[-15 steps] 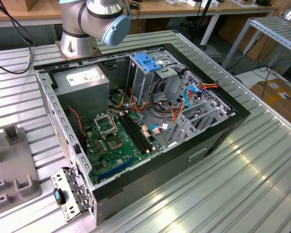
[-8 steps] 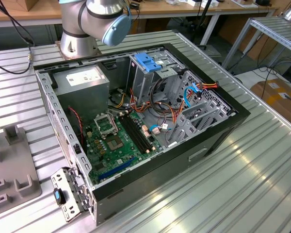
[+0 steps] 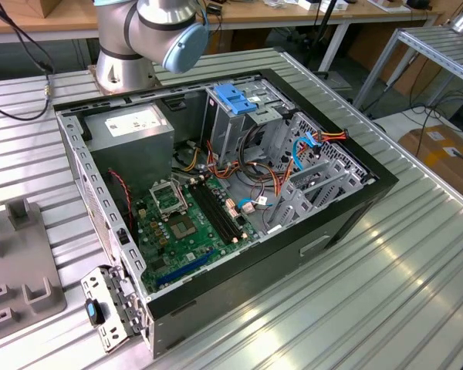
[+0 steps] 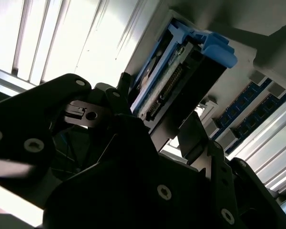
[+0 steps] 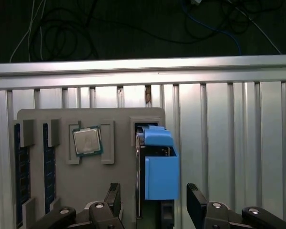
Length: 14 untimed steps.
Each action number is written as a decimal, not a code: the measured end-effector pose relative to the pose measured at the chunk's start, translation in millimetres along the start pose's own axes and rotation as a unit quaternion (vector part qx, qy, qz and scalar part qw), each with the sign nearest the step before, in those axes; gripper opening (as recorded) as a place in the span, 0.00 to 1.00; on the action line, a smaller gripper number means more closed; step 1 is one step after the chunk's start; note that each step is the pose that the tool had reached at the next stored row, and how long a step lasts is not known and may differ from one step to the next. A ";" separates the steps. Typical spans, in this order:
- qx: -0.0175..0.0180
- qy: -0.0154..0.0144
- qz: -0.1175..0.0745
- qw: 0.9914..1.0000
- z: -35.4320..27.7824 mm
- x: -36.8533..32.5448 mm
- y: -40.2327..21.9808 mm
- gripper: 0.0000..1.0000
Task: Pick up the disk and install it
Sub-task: 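Pick up the disk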
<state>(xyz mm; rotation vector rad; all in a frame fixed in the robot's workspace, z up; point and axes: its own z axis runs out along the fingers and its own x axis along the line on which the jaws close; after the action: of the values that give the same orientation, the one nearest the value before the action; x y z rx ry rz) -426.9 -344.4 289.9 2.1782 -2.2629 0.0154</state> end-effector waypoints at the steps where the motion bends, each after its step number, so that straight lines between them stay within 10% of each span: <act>1: 0.000 0.000 0.000 1.000 1.8 0.0 0.0 0.66; 14: 0.000 0.000 0.000 1.000 6.2 -0.1 0.0 0.66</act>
<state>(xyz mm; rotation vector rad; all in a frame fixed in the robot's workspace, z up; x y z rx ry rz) -426.9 -344.4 283.6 2.1781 -2.2629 0.0154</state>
